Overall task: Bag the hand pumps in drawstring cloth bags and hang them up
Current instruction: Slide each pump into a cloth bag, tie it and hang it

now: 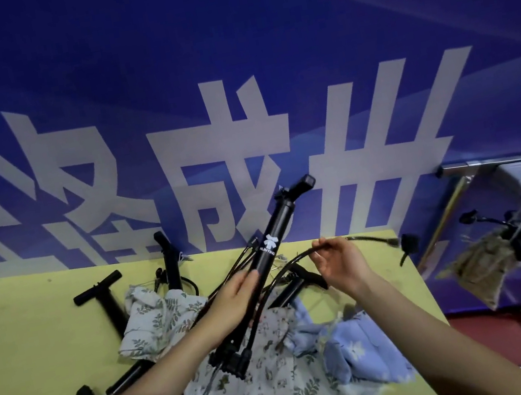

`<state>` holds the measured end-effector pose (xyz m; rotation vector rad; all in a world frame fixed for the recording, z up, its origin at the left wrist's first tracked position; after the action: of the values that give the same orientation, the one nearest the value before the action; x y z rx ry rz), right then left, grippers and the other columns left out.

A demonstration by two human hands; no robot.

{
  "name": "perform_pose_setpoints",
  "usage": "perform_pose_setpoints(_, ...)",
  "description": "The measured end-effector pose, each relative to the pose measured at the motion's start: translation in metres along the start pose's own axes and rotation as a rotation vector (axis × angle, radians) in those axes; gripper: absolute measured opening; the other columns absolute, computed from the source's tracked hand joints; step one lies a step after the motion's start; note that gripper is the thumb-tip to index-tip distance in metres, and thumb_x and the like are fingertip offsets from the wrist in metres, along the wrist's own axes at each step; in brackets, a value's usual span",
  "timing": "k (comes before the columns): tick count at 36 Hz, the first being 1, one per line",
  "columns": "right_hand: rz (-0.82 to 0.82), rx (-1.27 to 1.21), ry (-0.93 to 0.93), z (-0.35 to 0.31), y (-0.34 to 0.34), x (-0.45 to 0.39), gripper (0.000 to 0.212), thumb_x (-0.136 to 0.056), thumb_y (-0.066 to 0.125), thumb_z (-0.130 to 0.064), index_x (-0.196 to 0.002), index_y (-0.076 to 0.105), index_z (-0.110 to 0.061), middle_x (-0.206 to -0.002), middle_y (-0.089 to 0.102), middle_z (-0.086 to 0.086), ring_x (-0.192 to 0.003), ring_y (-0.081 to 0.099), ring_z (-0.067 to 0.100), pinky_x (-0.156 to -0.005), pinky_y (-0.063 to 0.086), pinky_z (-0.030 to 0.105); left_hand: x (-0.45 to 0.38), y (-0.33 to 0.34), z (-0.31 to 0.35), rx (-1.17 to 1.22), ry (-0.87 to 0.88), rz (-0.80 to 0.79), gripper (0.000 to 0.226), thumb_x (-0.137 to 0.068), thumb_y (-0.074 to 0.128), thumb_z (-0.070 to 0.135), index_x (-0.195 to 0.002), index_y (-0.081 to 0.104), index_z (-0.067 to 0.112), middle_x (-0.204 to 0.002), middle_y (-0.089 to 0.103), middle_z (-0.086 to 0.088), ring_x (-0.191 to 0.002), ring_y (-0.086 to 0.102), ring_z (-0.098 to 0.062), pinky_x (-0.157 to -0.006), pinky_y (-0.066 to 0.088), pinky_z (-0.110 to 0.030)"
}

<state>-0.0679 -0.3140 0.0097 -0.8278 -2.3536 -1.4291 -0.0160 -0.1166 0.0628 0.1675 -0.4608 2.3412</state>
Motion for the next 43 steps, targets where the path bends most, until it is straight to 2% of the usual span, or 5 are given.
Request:
perform_pose_setpoints(4, -0.066, 0.187, -0.149, -0.020, 0.023, 0.015, 0.024, -0.101, 0.039, -0.011, -0.084, 0.055, -0.005, -0.070, 0.066, 0.009, -0.068, 0.061, 0.020, -0.057, 0.052, 0.023, 0.001, 0.001, -0.010, -0.148, -0.004, 0.039, 0.025, -0.105, 0.029, 0.034, -0.121, 0.048, 0.028, -0.121, 0.053, 0.011, -0.118, 0.050, -0.009, -0.096, 0.035, -0.019)
perform_pose_setpoints(10, -0.176, 0.430, -0.289, -0.036, 0.062, 0.041, 0.027, -0.101, 0.035, -0.004, -0.086, 0.057, -0.002, -0.068, 0.066, 0.011, -0.062, 0.064, 0.020, -0.054, 0.052, 0.022, 0.003, 0.012, -0.021, 0.057, -0.034, 0.012, 0.025, -0.098, 0.052, 0.027, -0.116, 0.054, 0.009, -0.101, 0.069, -0.012, -0.082, 0.072, -0.026, -0.082, 0.056, -0.038)
perform_pose_setpoints(23, -0.198, 0.595, -0.408, -0.048, 0.074, 0.061, 0.023, -0.101, 0.039, -0.003, -0.091, 0.059, 0.001, -0.075, 0.066, 0.013, -0.064, 0.064, 0.022, -0.058, 0.055, 0.022, -0.012, 0.010, -0.035, 0.221, -0.175, -0.014, 0.019, -0.092, 0.064, 0.019, -0.109, 0.057, 0.013, -0.100, 0.071, -0.019, -0.090, 0.071, -0.035, -0.078, 0.059, -0.042)
perform_pose_setpoints(32, -0.164, 0.638, -0.517, -0.068, 0.079, 0.064, 0.020, -0.100, 0.047, -0.007, -0.090, 0.064, -0.002, -0.077, 0.071, 0.011, -0.057, 0.064, 0.014, -0.058, 0.054, 0.020, -0.017, -0.012, -0.045, 0.068, -0.191, 0.194, 0.037, -0.100, 0.043, 0.042, -0.098, 0.058, 0.008, -0.064, 0.057, 0.001, -0.054, 0.055, -0.012, -0.043, 0.043, -0.015)
perform_pose_setpoints(43, -0.022, 0.900, -0.551, -0.074, 0.069, 0.039, 0.018, -0.092, 0.063, -0.014, -0.079, 0.070, -0.004, -0.062, 0.067, 0.004, -0.053, 0.061, 0.017, -0.055, 0.052, 0.025, -0.009, 0.022, -0.014, 0.059, -0.041, -0.181, 0.027, -0.099, 0.040, 0.046, -0.089, 0.063, 0.038, -0.072, 0.061, -0.002, -0.056, 0.058, -0.015, -0.057, 0.048, -0.029)
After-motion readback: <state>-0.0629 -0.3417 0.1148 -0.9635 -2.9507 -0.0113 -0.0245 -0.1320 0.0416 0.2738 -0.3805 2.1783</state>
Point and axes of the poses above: each hand's wrist, its own x-axis away from the middle knuckle, its own y-axis out of the palm, z = x × y, the point moved 8 cm from there along -x, towards the middle knuckle
